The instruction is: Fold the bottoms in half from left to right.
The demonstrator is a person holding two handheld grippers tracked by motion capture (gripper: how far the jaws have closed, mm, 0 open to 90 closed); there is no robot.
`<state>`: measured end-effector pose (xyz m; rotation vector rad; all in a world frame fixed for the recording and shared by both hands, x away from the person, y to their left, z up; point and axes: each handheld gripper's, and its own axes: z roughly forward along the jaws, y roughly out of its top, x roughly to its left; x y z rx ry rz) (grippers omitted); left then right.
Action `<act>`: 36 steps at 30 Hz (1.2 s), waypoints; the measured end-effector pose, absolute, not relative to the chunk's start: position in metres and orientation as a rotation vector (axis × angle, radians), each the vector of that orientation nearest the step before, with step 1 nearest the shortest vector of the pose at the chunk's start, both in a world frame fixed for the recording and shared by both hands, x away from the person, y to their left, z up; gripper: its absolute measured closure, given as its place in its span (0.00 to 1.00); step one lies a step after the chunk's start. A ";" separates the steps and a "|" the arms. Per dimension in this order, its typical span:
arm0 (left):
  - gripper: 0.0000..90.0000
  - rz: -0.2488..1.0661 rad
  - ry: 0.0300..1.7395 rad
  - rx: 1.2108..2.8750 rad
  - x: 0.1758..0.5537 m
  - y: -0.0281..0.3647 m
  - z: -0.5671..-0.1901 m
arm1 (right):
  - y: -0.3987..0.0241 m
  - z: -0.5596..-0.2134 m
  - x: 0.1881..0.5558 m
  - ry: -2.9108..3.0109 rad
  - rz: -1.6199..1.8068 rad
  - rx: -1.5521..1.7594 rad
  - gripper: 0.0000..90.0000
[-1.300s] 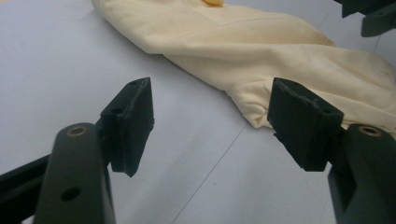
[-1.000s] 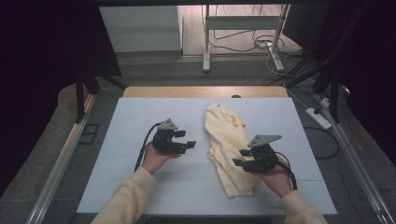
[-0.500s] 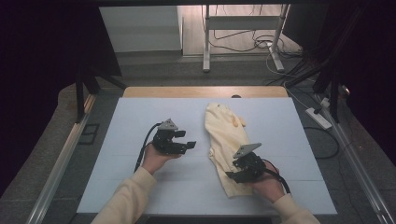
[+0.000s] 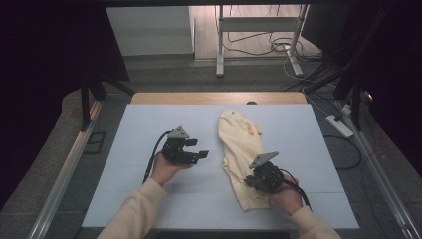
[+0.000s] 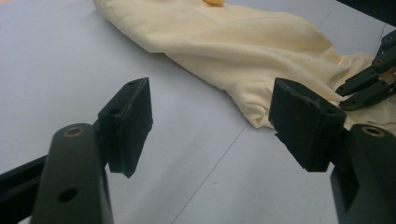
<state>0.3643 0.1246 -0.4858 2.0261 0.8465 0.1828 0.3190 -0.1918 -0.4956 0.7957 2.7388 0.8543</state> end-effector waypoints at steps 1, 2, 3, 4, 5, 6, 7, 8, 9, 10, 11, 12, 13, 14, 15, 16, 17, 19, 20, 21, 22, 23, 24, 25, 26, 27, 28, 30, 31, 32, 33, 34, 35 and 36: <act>0.34 0.183 0.846 2.024 0.365 0.125 -0.486 | -0.192 -0.495 0.318 2.736 0.868 0.796 0.94; 0.34 0.182 0.848 2.023 0.365 0.125 -0.486 | -0.192 -0.494 0.318 2.735 0.887 0.798 0.94; 0.34 0.182 0.850 2.022 0.365 0.125 -0.486 | -0.193 -0.493 0.318 2.733 0.900 0.801 0.94; 0.34 0.184 0.849 2.022 0.365 0.126 -0.486 | -0.193 -0.491 0.317 2.731 0.924 0.805 0.94; 0.34 0.185 0.849 2.021 0.365 0.126 -0.485 | -0.193 -0.490 0.317 2.728 0.944 0.805 0.94; 0.34 0.185 0.849 2.019 0.365 0.126 -0.485 | -0.193 -0.488 0.316 2.727 0.969 0.800 0.94; 0.34 0.186 0.849 2.018 0.365 0.126 -0.485 | -0.193 -0.487 0.316 2.725 0.994 0.793 0.94; 0.34 0.186 0.850 2.017 0.364 0.127 -0.484 | -0.193 -0.484 0.315 2.729 1.025 0.785 0.94; 0.34 0.187 0.849 2.015 0.364 0.127 -0.484 | -0.192 -0.482 0.313 2.727 1.054 0.769 0.94; 0.34 0.188 0.847 2.015 0.364 0.127 -0.484 | -0.191 -0.478 0.312 2.721 1.079 0.747 0.94; 0.34 0.188 0.849 2.015 0.364 0.127 -0.484 | -0.190 -0.474 0.309 2.709 1.097 0.730 0.94; 0.34 0.187 0.848 2.014 0.365 0.128 -0.484 | -0.189 -0.472 0.308 2.702 1.105 0.722 0.94; 0.34 0.185 0.848 2.013 0.365 0.128 -0.484 | -0.188 -0.470 0.307 2.695 1.120 0.710 0.94; 0.34 0.184 0.849 2.011 0.365 0.129 -0.484 | -0.188 -0.469 0.307 2.695 1.133 0.713 0.94; 0.34 0.183 0.849 2.010 0.365 0.129 -0.484 | -0.187 -0.469 0.307 2.698 1.141 0.715 0.94; 0.34 0.182 0.850 2.010 0.365 0.129 -0.484 | -0.185 -0.471 0.306 2.708 1.133 0.712 0.94; 0.34 0.182 0.849 2.012 0.365 0.129 -0.484 | -0.184 -0.473 0.306 2.715 1.122 0.706 0.94; 0.33 0.182 0.849 2.015 0.365 0.128 -0.484 | -0.182 -0.478 0.306 2.730 1.098 0.702 0.94; 0.33 0.182 0.849 2.016 0.365 0.128 -0.484 | -0.181 -0.480 0.307 2.741 1.087 0.701 0.94; 0.33 0.182 0.849 2.017 0.365 0.128 -0.485 | -0.181 -0.482 0.307 2.746 1.079 0.704 0.94; 0.33 0.181 0.852 2.016 0.365 0.128 -0.485 | -0.181 -0.483 0.307 2.748 1.077 0.704 0.93; 0.33 0.181 0.852 2.016 0.365 0.128 -0.485 | -0.181 -0.484 0.308 2.753 1.065 0.701 0.91; 0.33 0.182 0.851 2.016 0.365 0.128 -0.484 | -0.182 -0.485 0.308 2.754 1.068 0.704 0.88; 0.33 0.182 0.850 2.016 0.365 0.128 -0.484 | -0.182 -0.485 0.308 2.753 1.066 0.698 0.86; 0.33 0.183 0.850 2.014 0.365 0.128 -0.484 | -0.183 -0.484 0.307 2.745 1.064 0.697 0.80; 0.33 0.183 0.850 2.014 0.365 0.129 -0.484 | -0.184 -0.483 0.307 2.731 1.072 0.692 0.75; 0.33 0.184 0.849 2.015 0.365 0.129 -0.484 | -0.186 -0.481 0.307 2.716 1.087 0.696 0.69; 0.33 0.184 0.850 2.013 0.365 0.129 -0.484 | -0.190 -0.476 0.307 2.677 1.108 0.733 0.63; 0.33 0.183 0.850 2.015 0.365 0.129 -0.484 | -0.192 -0.474 0.308 2.658 1.122 0.748 0.61; 0.33 0.183 0.850 2.016 0.365 0.129 -0.484 | -0.195 -0.471 0.310 2.641 1.130 0.768 0.59; 0.33 0.184 0.850 2.016 0.365 0.129 -0.484 | -0.199 -0.470 0.311 2.625 1.141 0.786 0.57; 0.33 0.184 0.850 2.017 0.365 0.128 -0.484 | -0.202 -0.468 0.312 2.606 1.144 0.802 0.55; 0.33 0.185 0.851 2.017 0.365 0.128 -0.484 | -0.206 -0.467 0.314 2.591 1.142 0.820 0.54; 0.33 0.186 0.850 2.018 0.365 0.128 -0.484 | -0.208 -0.467 0.315 2.581 1.138 0.836 0.53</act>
